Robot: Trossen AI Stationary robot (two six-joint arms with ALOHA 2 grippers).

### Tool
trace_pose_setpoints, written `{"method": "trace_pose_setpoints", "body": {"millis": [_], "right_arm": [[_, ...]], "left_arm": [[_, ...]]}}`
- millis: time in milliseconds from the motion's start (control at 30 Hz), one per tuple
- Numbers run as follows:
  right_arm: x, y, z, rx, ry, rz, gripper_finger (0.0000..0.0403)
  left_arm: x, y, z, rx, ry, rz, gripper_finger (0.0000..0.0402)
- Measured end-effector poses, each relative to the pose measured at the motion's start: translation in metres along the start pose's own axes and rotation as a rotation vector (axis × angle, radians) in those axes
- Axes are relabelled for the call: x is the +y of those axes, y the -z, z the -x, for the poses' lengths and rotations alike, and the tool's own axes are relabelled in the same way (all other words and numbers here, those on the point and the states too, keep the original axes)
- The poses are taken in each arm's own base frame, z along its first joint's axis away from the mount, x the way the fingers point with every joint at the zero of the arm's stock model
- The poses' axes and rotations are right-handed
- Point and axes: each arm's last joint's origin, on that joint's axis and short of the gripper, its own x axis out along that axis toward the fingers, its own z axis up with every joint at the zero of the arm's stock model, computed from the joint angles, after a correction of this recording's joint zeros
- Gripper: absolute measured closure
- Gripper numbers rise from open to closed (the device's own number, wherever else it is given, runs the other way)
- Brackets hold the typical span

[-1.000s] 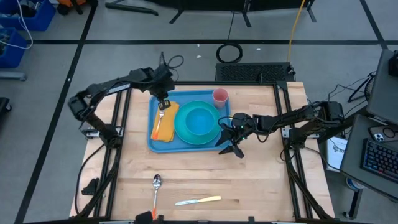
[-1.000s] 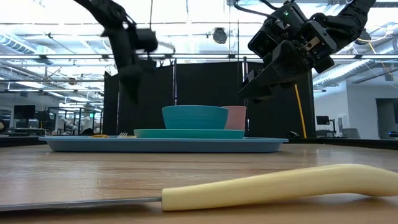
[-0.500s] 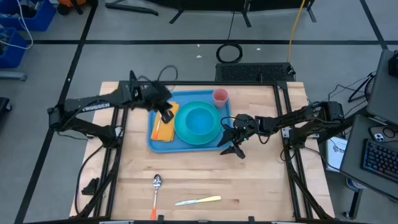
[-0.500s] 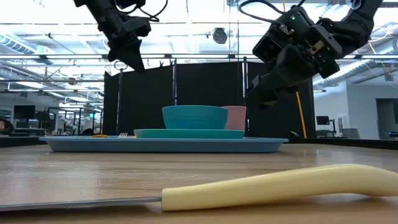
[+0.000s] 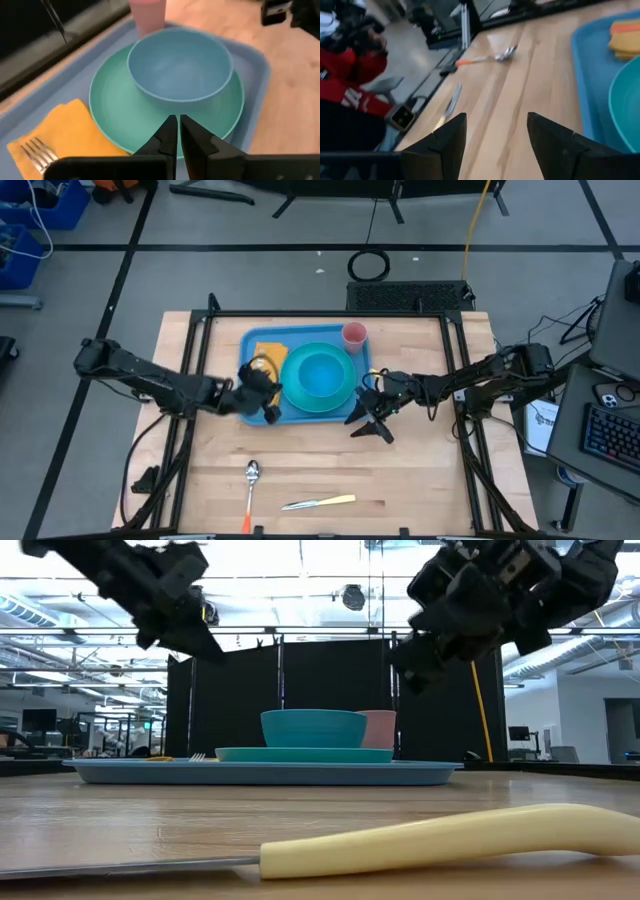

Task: Set up tray
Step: Put the orange spoon on the yellow napkin to the right of the orange fork on the blue serving tray

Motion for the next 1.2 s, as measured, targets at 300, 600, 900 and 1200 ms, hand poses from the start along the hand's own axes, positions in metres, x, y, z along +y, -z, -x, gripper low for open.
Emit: {"method": "trace_pose_setpoints", "body": {"millis": [300,600,900,1200], "right_arm": [[0.022,-0.006,-0.013,-0.044,0.035,-0.057,0.0204],[0.054,-0.019,-0.033,-0.044,0.056,-0.102,0.0204],[0.062,-0.03,-0.076,0.027,0.067,-0.107,0.0204],[0.032,-0.049,-0.146,0.194,-0.037,-0.166,0.0204]], "left_arm": [[-0.029,0.033,0.03,-0.252,0.007,0.029,0.0376],[-0.039,0.057,0.054,-0.337,0.028,0.018,0.0376],[-0.046,0.074,0.073,-0.353,0.1,-0.036,0.0376],[-0.046,0.075,0.086,-0.466,-0.009,-0.061,0.0376]]}}
